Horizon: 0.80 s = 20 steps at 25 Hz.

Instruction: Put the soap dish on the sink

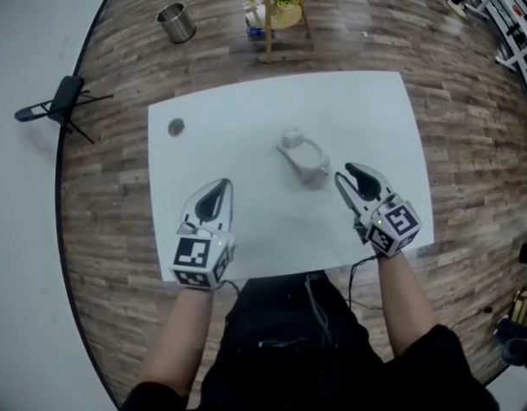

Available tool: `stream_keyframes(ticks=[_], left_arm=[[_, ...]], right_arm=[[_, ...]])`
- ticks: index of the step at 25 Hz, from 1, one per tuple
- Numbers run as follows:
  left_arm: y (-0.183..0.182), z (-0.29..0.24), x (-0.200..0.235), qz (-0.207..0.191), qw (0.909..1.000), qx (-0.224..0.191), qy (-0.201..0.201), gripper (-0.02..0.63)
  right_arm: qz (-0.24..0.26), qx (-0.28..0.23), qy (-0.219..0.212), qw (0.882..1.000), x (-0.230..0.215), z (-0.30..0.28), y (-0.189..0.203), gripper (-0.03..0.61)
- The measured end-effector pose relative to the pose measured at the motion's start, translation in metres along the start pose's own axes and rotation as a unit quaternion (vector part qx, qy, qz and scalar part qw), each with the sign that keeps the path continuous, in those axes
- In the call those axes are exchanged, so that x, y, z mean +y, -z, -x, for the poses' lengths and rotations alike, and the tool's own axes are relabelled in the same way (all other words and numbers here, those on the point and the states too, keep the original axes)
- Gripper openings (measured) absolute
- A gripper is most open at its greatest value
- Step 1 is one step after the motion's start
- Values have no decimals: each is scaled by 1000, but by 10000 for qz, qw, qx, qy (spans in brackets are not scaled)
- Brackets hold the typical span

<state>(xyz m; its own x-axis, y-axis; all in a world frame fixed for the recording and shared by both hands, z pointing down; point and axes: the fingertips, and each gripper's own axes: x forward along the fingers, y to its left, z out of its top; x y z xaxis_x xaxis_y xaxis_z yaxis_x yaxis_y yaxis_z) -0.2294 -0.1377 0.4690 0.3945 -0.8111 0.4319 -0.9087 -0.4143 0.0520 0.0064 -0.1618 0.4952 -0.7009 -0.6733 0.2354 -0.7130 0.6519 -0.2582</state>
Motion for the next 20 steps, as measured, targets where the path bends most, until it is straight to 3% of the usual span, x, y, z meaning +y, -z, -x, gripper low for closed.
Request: stream_keyframes(ticks=[13,20], left_arm=[[-52,28,-3,-128,9988,-482,1,-11],[-60,46,8,17,9979,-643,-22,-11]], right_arm=[[221,-384,144,9989,36,14,-54,143],[39,-739,111,9972,47,28,-85,143]])
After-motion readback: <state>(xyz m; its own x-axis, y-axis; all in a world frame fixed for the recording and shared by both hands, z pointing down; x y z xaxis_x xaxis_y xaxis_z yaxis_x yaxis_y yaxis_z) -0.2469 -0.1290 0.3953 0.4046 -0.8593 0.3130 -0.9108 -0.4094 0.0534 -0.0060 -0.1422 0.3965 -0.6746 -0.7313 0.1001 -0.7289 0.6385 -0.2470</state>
